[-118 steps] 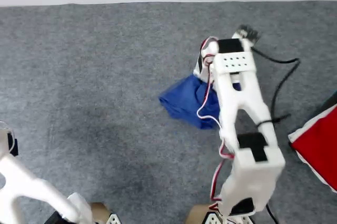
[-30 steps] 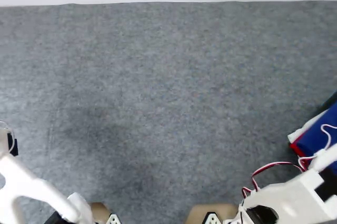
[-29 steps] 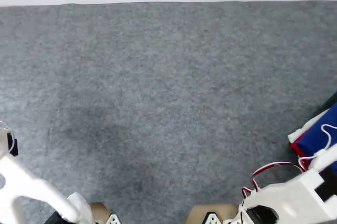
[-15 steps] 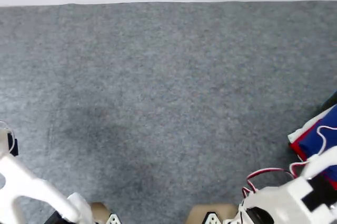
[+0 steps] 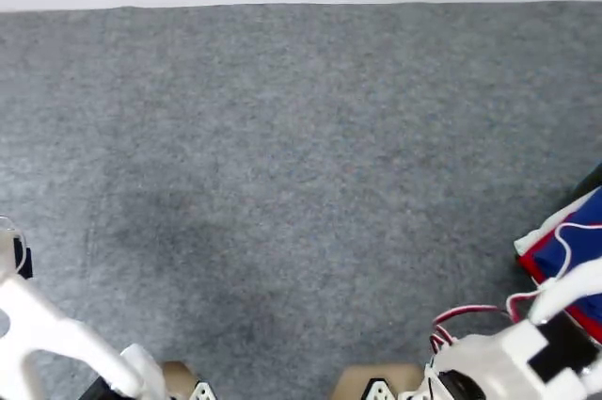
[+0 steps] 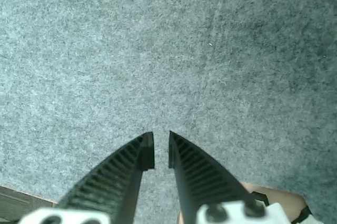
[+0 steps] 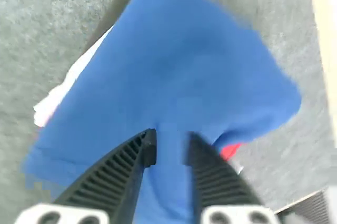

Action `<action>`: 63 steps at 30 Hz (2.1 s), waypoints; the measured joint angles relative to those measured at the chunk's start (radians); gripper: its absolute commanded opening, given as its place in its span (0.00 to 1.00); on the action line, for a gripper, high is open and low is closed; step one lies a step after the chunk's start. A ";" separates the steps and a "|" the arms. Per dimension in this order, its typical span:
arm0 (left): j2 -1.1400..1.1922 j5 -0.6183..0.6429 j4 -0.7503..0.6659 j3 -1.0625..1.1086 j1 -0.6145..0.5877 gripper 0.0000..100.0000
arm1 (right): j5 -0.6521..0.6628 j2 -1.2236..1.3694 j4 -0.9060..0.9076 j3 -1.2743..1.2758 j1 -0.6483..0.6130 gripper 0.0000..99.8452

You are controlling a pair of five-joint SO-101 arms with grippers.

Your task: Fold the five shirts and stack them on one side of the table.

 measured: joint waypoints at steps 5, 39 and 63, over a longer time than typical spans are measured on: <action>0.000 0.000 0.000 0.000 0.000 0.05 | 0.031 0.133 -0.144 0.000 0.038 0.01; 0.000 0.000 0.000 0.025 0.000 0.05 | 0.006 0.261 0.123 0.058 -0.107 0.01; 0.000 0.000 0.000 0.025 0.000 0.05 | 0.137 0.203 0.183 -0.071 0.123 0.01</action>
